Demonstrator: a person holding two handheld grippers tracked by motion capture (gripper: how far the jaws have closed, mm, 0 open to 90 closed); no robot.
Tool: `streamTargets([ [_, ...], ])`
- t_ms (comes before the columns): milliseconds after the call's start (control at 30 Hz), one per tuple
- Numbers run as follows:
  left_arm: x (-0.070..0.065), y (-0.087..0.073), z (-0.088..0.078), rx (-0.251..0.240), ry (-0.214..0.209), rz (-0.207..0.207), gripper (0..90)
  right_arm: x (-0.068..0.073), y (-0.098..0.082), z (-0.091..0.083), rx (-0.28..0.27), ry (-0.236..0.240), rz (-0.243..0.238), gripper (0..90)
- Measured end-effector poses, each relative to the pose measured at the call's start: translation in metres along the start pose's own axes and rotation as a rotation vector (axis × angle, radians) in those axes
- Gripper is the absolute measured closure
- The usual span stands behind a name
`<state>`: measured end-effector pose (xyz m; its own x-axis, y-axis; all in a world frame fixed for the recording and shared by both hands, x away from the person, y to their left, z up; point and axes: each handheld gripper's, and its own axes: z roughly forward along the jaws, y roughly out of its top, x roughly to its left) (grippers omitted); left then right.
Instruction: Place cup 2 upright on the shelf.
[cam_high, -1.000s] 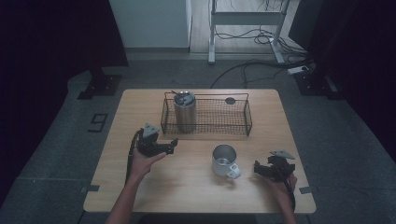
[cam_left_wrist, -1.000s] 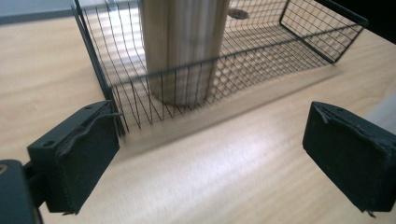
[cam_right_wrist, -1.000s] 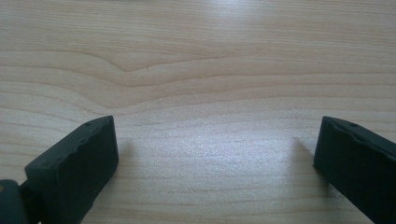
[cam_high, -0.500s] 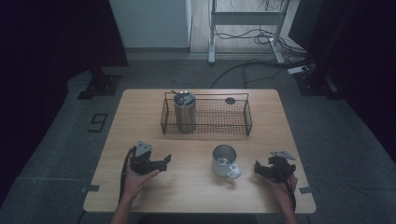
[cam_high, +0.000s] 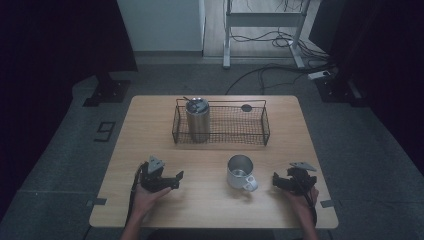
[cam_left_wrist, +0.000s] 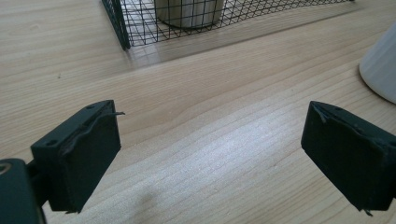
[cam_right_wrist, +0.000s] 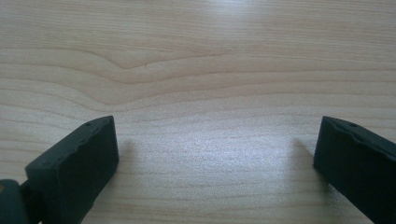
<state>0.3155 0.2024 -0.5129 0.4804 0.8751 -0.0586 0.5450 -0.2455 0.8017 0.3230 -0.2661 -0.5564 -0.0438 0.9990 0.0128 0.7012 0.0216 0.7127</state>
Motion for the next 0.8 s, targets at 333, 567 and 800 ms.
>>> streamTargets([
  [333, 0.001, -0.006, 0.000, 0.006, -0.010, -0.012, 5.0, -0.002, -0.003, -0.005, -0.045, -0.004, 0.012, 6.5],
  [567, 0.001, -0.006, 0.002, 0.013, -0.010, -0.007, 5.3, -0.005, 0.001, -0.021, -0.111, 0.048, 0.044, 6.8],
  [800, 0.000, -0.006, 0.006, 0.017, -0.016, -0.005, 5.7, 0.004, 0.005, -0.047, -0.184, 0.114, 0.024, 6.7],
])
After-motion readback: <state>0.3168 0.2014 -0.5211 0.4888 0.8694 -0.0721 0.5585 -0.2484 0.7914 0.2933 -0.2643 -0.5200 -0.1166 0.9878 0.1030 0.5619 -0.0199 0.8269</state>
